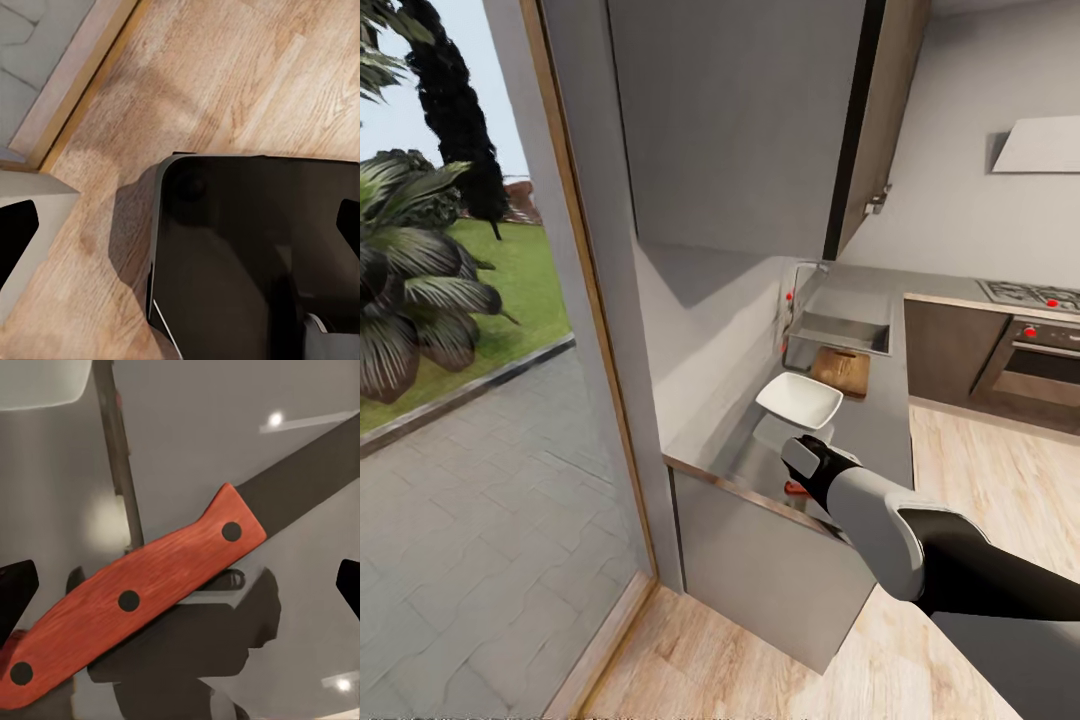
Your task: In the kitchen, take the Vidalia onion out of the sink, dice it on the chopping board with the paring knife, put the diced onion into the bowl on the countertop, then place both the paring knife and the chopping board into the sink.
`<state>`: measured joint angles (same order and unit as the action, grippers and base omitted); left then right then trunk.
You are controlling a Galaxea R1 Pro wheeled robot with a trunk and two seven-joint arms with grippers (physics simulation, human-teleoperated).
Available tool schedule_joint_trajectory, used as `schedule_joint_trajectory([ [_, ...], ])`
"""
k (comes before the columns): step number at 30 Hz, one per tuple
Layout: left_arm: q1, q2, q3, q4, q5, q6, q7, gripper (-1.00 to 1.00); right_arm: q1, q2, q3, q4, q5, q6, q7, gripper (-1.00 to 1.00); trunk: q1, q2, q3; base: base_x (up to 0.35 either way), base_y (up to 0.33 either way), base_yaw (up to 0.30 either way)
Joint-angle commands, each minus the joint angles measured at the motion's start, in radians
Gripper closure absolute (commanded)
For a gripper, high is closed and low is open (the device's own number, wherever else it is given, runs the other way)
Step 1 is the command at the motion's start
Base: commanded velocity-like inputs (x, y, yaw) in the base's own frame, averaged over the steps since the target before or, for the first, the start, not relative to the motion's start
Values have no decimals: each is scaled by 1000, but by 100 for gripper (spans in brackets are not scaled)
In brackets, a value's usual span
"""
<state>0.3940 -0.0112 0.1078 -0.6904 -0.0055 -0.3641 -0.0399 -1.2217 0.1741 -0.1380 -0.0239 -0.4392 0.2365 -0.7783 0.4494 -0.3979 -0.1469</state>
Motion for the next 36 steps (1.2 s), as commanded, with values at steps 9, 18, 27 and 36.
schedule_joint_trajectory([
  [9, 0, -1, 4, -1, -1, -1, -4, -100, 1, 0, -8, -2, 10, 10, -4, -100, 1, -2, -14, 0, 0, 0],
  [18, 0, -1, 4, -1, -1, -1, -4, -100, 2, 0, -8, -2, 10, 10, -4, -100, 1, -2, -25, 0, 0, 0],
  [27, 0, -1, 4, -1, -1, -1, -4, -100, 2, 0, -8, -2, 10, 10, -4, -100, 1, -2, -37, 7, 21, 0],
  [36, 0, -1, 4, -1, -1, -1, -4, -100, 2, 0, -8, -2, 10, 10, -4, 100, 1, -2, -39, 6, 9, 0],
])
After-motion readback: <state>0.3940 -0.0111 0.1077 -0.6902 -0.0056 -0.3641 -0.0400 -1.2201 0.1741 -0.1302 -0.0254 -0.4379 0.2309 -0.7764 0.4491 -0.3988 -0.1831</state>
